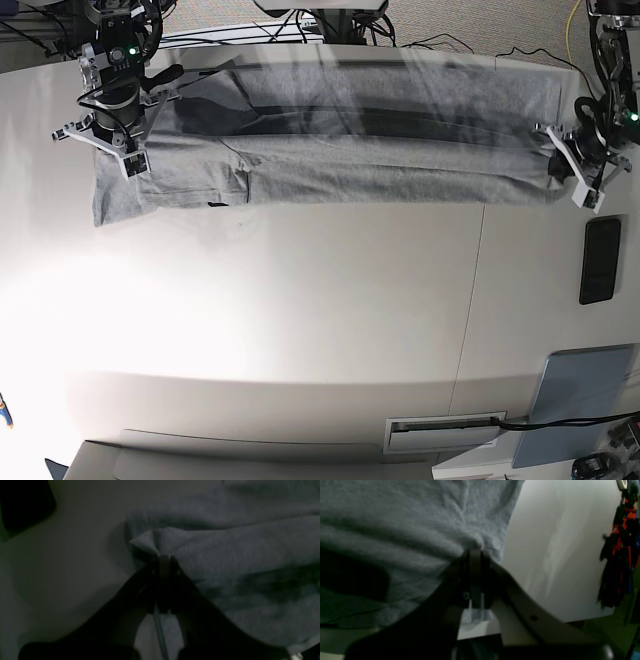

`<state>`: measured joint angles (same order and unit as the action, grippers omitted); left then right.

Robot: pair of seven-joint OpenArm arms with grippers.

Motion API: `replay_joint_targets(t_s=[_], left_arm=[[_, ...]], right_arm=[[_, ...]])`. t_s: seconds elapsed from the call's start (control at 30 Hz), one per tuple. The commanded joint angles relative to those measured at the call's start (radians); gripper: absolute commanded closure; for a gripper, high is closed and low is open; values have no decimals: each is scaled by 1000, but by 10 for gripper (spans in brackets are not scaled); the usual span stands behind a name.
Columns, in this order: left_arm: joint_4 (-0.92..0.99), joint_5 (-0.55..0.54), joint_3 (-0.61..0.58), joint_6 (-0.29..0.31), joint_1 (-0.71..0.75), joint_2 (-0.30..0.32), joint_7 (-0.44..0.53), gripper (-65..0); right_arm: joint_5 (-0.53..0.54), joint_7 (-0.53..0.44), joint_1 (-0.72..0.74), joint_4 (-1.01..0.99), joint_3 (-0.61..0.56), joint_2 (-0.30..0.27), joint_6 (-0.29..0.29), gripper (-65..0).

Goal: Fold the T-shirt properly
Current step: 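Lower the folded hem onto the shirt and release both grippers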

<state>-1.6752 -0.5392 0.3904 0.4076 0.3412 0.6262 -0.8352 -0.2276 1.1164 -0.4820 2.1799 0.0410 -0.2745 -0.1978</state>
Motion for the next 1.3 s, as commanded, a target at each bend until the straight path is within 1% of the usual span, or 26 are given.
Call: replay_joint_targets(t_s=[0.0, 0.43, 0.9, 0.97, 1.0, 1.03, 1.13, 1.17, 1.2, 1.27], left_arm=[[-14, 6, 13, -7, -3, 25, 0, 0], [-14, 5, 13, -4, -3, 25, -10, 0], [-14, 5, 13, -3, -3, 25, -11, 0], [-14, 5, 13, -3, -3, 25, -11, 0], [-14, 5, 13, -3, -3, 25, -11, 0], [-14, 5, 13, -4, -3, 25, -11, 0], [-14, 5, 13, -3, -3, 25, -19, 0], [-14, 5, 13, -3, -3, 25, -24, 0], [-14, 5, 13, -3, -3, 25, -28, 0], [-14, 5, 13, 17, -3, 25, -40, 0]], right_arm=[[-21, 0, 0, 18, 7, -11, 13, 0], [-19, 34, -43, 19, 6, -11, 13, 0], [-5, 32, -45, 19, 7, -11, 15, 0], [-5, 32, -44, 19, 7, -11, 10, 0], [-5, 32, -45, 19, 7, -11, -3, 0], [-5, 31, -45, 19, 7, -11, -16, -22], [22, 27, -45, 19, 7, -11, -24, -162], [35, 27, -45, 19, 6, -11, -24, -200], [42, 27, -45, 19, 6, -11, -24, -226], [44, 27, -44, 19, 7, -11, -23, -233]])
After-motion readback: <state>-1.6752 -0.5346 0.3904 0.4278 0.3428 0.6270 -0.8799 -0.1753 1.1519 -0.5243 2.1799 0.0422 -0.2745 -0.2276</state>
